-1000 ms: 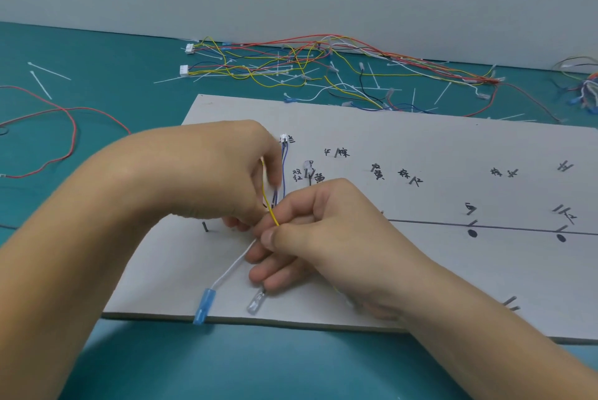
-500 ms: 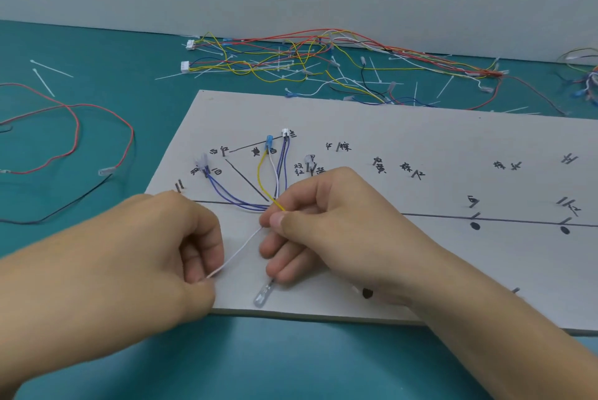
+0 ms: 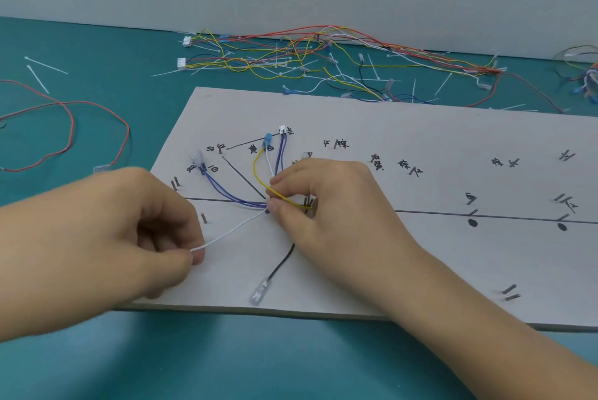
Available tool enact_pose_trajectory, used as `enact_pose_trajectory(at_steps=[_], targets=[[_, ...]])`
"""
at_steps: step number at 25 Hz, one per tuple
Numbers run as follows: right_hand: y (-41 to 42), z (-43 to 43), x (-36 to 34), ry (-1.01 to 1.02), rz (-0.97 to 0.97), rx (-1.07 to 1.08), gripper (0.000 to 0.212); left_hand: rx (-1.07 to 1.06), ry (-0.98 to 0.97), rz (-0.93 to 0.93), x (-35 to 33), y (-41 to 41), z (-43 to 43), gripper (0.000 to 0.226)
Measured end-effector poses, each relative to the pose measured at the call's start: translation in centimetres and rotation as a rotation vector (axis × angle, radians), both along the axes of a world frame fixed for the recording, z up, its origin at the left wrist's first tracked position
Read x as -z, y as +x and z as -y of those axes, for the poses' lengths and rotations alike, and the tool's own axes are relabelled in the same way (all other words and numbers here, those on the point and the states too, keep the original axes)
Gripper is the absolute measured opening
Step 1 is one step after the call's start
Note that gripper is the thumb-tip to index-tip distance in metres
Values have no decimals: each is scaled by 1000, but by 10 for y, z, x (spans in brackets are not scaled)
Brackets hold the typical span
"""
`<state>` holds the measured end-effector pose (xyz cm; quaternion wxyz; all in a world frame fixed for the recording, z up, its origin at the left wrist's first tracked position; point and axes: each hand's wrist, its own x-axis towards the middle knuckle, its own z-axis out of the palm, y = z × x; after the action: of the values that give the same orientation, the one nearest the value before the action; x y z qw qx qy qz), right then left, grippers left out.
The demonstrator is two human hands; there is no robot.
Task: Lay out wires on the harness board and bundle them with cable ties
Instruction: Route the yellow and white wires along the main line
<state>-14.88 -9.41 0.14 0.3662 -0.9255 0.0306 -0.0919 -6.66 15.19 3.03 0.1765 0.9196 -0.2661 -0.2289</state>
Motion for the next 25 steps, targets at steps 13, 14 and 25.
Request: enact_pose_trajectory(at_steps=[13, 14, 25], targets=[[11, -5, -4, -111, -67, 76, 18, -17, -279, -27, -21, 86, 15, 14], [11, -5, -3, -111, -71, 83, 18, -2, -273, -2, -18, 92, 19, 11], [10, -3, 1, -94, -55, 63, 16, 15, -206, -64, -10, 108, 35, 8]])
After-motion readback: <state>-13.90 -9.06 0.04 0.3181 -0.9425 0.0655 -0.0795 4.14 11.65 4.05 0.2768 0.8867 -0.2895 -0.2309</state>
